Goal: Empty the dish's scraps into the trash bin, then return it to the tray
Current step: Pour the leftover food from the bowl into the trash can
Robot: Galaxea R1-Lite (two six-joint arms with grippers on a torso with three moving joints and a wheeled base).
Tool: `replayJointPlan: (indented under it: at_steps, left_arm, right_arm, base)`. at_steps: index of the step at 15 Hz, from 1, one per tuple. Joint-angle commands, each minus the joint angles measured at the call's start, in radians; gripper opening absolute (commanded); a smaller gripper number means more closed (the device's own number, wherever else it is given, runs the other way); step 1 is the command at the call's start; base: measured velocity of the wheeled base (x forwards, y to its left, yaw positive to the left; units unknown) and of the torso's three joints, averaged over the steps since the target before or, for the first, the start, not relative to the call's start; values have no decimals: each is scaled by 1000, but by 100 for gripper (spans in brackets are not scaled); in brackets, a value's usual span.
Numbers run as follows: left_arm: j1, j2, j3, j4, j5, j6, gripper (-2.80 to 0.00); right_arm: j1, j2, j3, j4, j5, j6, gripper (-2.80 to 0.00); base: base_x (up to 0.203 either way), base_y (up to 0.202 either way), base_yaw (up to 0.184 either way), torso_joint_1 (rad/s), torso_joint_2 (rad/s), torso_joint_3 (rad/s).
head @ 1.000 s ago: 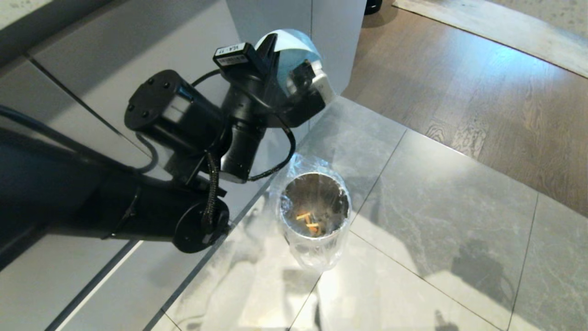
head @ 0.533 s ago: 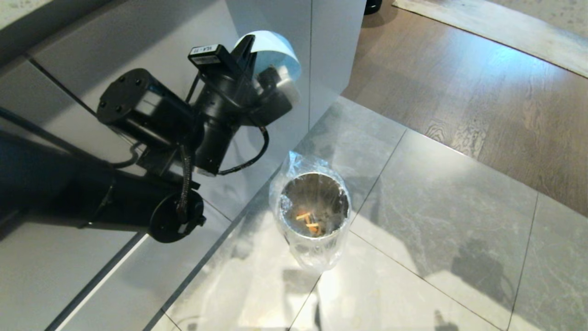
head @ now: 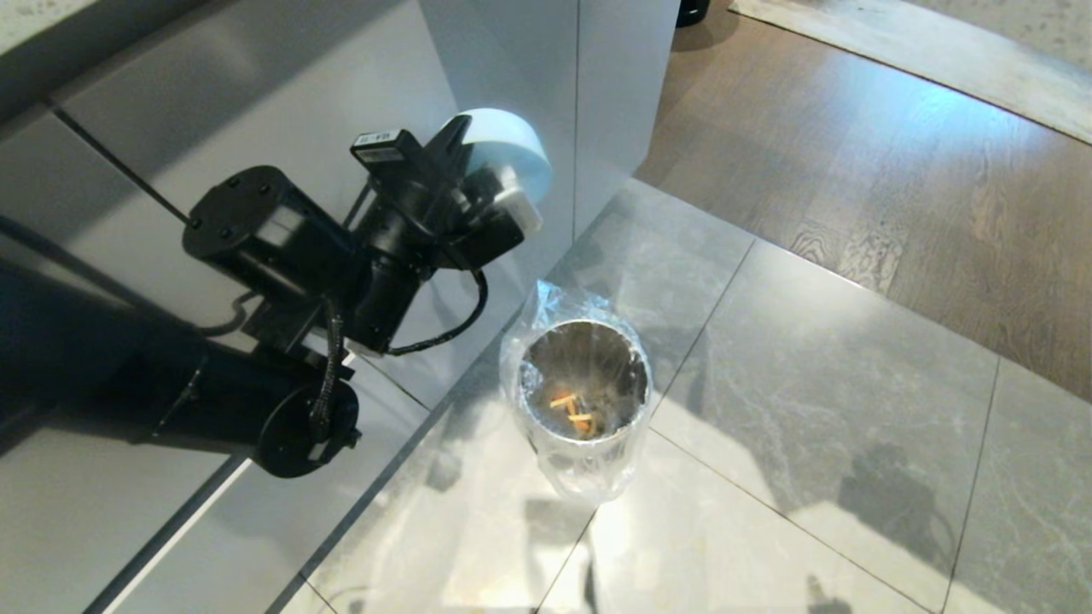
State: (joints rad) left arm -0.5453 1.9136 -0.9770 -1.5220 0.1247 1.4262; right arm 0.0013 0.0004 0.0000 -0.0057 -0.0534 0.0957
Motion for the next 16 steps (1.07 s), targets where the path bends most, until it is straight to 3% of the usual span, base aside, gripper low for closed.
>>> replayJointPlan:
  at_steps: [1, 2, 4, 5, 7, 9, 10, 11, 16]
  left_arm:
    - [4, -2, 9, -48, 3, 32, -280]
    - [4, -6, 9, -48, 4, 76, -280]
    - [3, -20, 12, -48, -2, 222, -280]
    - [-3, -35, 29, -48, -16, 256, -280]
    - [1, -37, 27, -48, -8, 183, -280]
    - [19, -35, 43, -48, 11, -10, -280]
    - [34, -36, 77, -48, 13, -65, -280]
    - [48, -36, 101, -48, 11, -95, -280]
    - [61, -35, 98, -48, 5, -84, -280]
  right_arm:
    - [0, 0, 0, 0, 0, -1, -280]
    - [0, 0, 0, 0, 0, 1, -280]
    - [0, 0, 0, 0, 0, 1, -280]
    - [0, 0, 0, 0, 0, 1, -280]
    - [0, 0, 0, 0, 0, 1, -280]
    - [0, 0, 0, 0, 0, 0, -280]
    - [0, 0, 0, 0, 0, 1, -280]
    - [0, 1, 0, 0, 0, 1, -280]
    - [0, 0, 0, 0, 0, -1, -280]
  base:
    - [0, 0, 0, 0, 0, 0]
    - [0, 0, 0, 0, 0, 0]
    - [0, 0, 0, 0, 0, 0]
    - [0, 0, 0, 0, 0, 0]
    - [0, 0, 0, 0, 0, 0]
    - [0, 0, 0, 0, 0, 0]
    - [0, 0, 0, 0, 0, 0]
    - [0, 0, 0, 0, 0, 0]
    - [0, 0, 0, 0, 0, 0]
